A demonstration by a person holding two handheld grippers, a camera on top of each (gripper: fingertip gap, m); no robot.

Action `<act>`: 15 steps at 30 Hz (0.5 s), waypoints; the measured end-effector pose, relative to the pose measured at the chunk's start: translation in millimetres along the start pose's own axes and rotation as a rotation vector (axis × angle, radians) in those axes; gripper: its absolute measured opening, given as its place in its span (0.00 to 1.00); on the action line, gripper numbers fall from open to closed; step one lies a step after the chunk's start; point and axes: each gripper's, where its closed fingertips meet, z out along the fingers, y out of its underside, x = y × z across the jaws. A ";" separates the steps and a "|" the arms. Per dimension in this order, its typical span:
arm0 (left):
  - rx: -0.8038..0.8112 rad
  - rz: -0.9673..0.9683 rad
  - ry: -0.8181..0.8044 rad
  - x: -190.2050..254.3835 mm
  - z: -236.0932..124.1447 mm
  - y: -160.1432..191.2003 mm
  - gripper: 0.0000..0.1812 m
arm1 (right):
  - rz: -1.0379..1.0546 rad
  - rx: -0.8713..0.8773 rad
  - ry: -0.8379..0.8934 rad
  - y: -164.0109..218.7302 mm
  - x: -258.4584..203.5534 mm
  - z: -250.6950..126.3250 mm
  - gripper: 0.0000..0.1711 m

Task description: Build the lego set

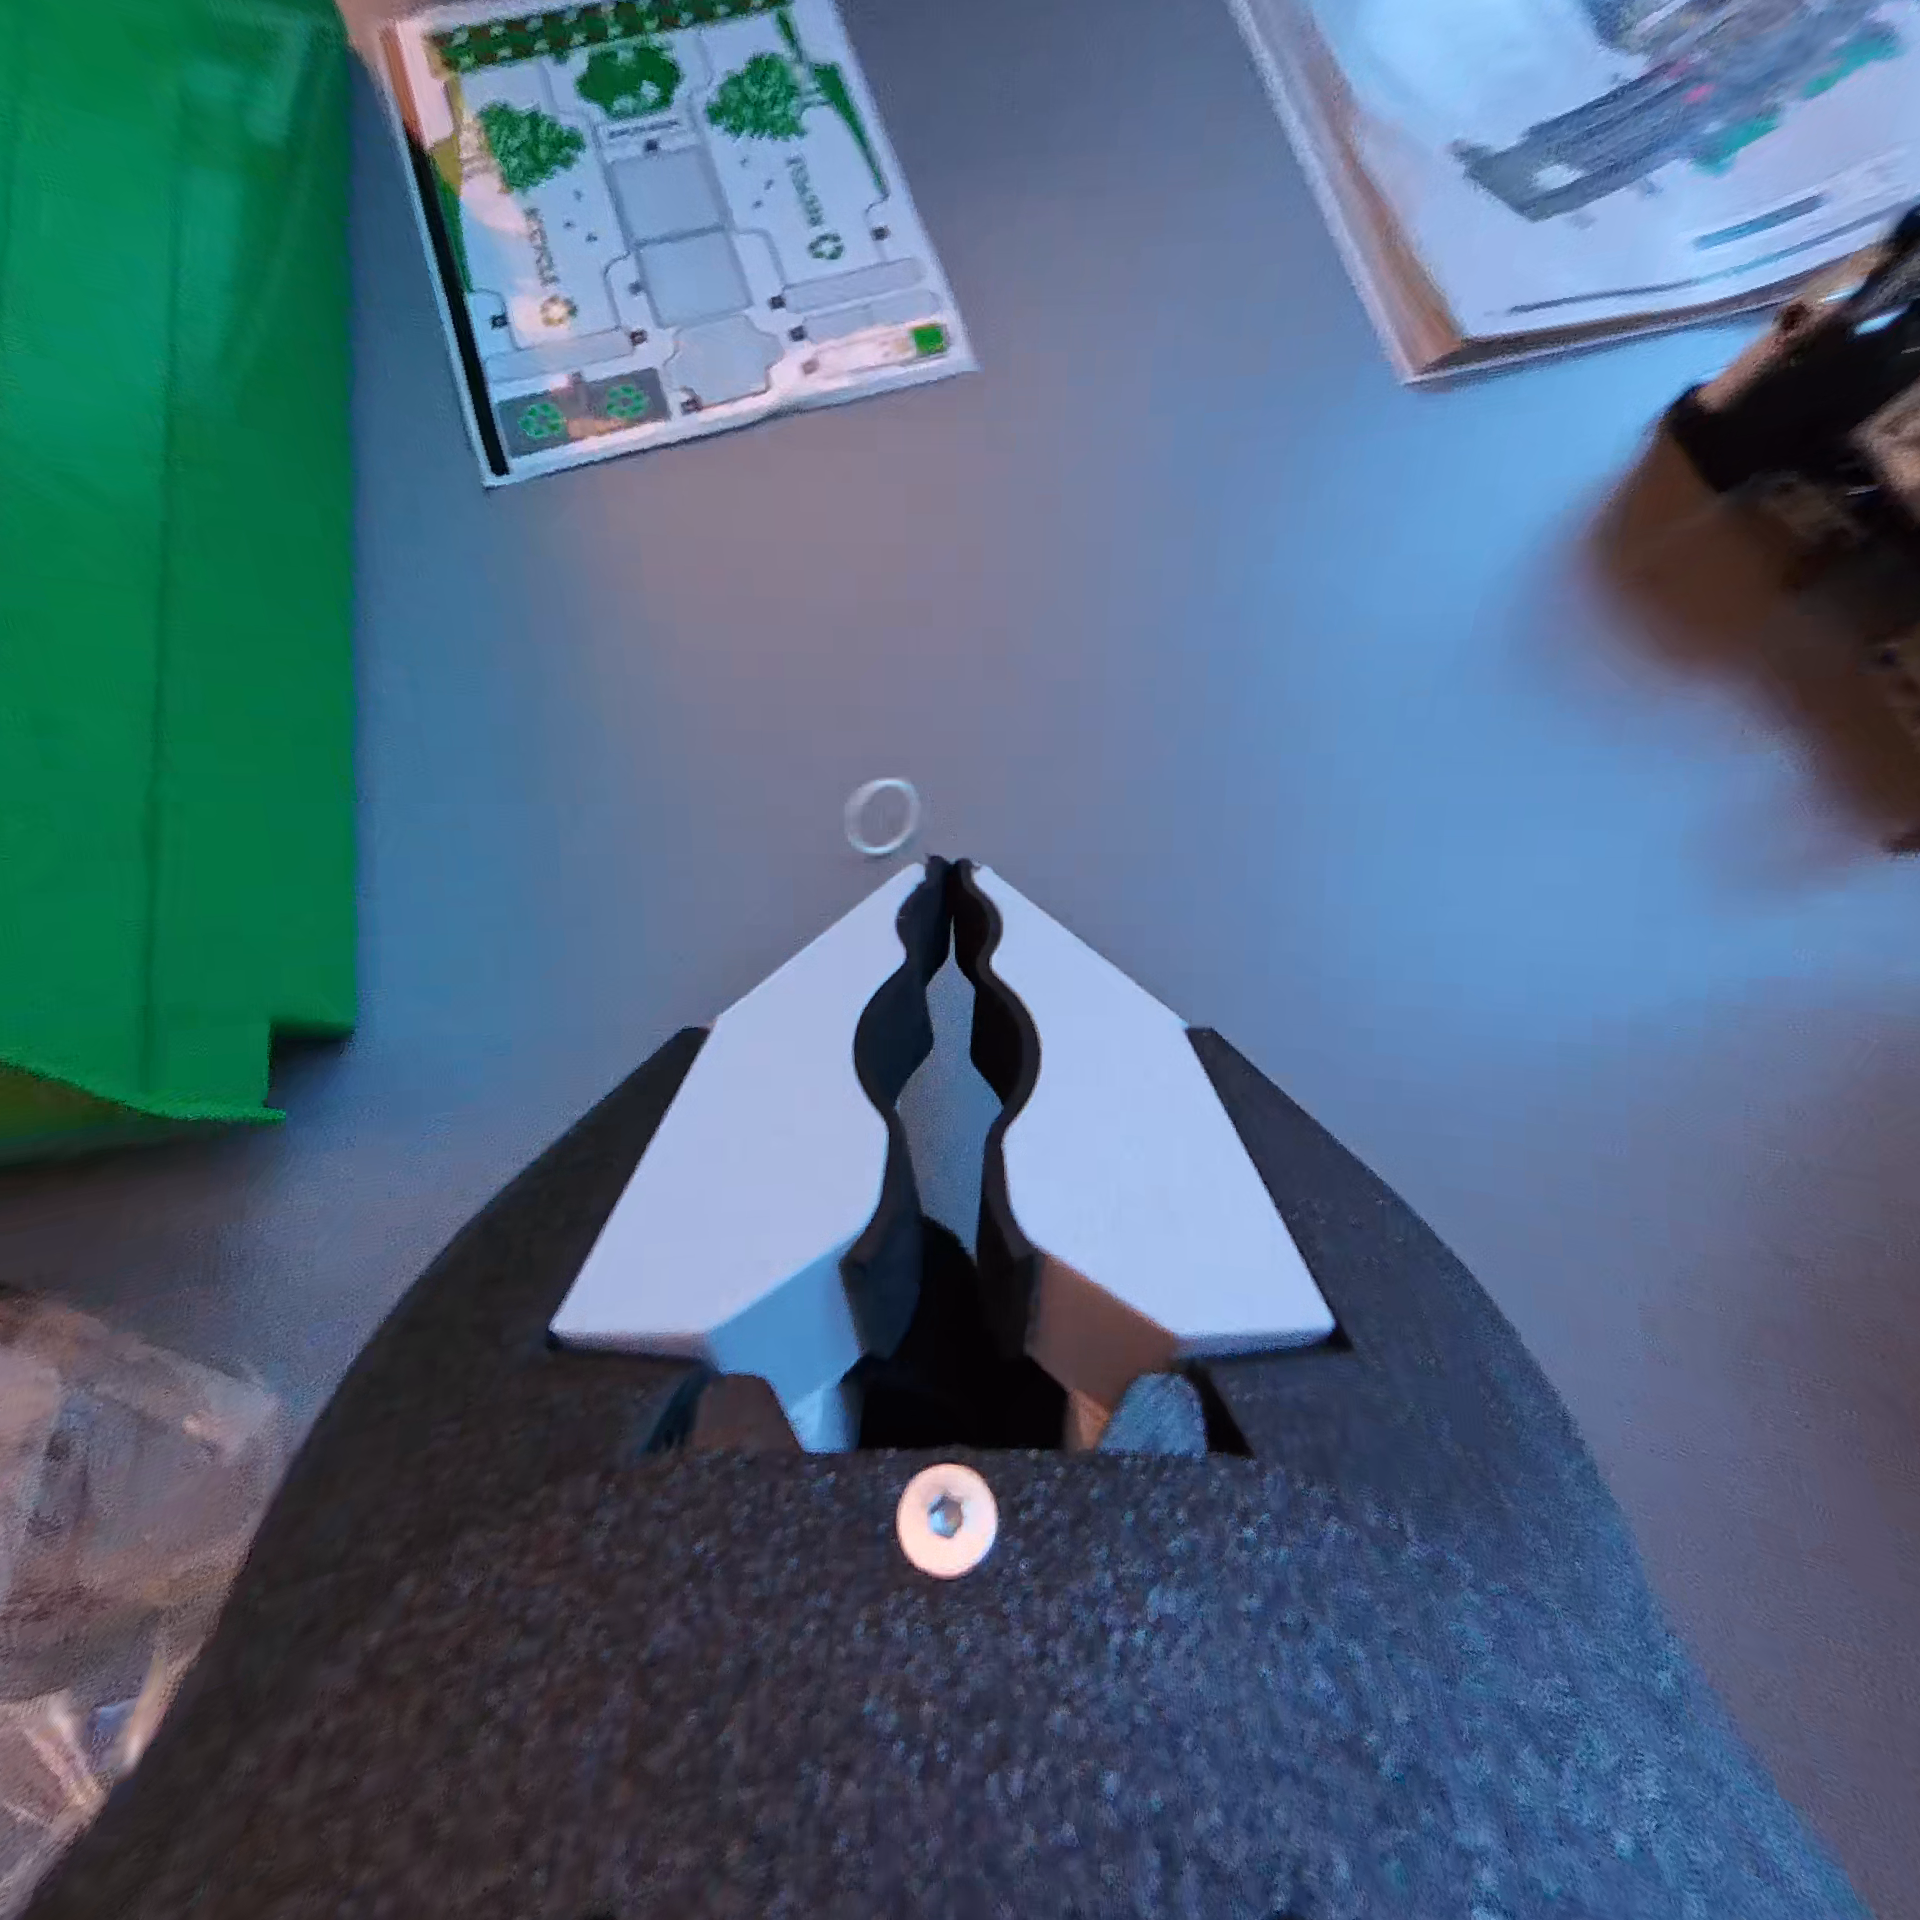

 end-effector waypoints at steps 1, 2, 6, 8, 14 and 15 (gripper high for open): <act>0.018 0.001 0.030 7.5 -6.3 -0.9 0.00 | -0.008 0.000 -0.004 -1.6 -1.7 2.6 0.10; 0.039 0.005 0.076 17.2 -13.1 -2.3 0.00 | -0.014 0.003 -0.002 -3.9 -1.9 6.0 0.10; 0.043 0.082 -0.011 6.0 -28.2 3.9 0.00 | -0.026 0.010 0.111 -19.5 17.6 32.2 0.17; 0.073 0.071 -0.053 -7.4 -32.2 6.4 0.00 | -0.036 -0.024 0.159 -27.3 24.8 51.7 0.21; 0.196 0.008 0.052 -15.0 -48.3 14.8 0.04 | -0.039 -0.190 0.278 -38.3 64.9 119.0 0.23; 0.207 0.016 0.052 -17.7 -50.1 14.4 0.04 | -0.042 -0.194 0.293 -41.3 72.9 131.3 0.23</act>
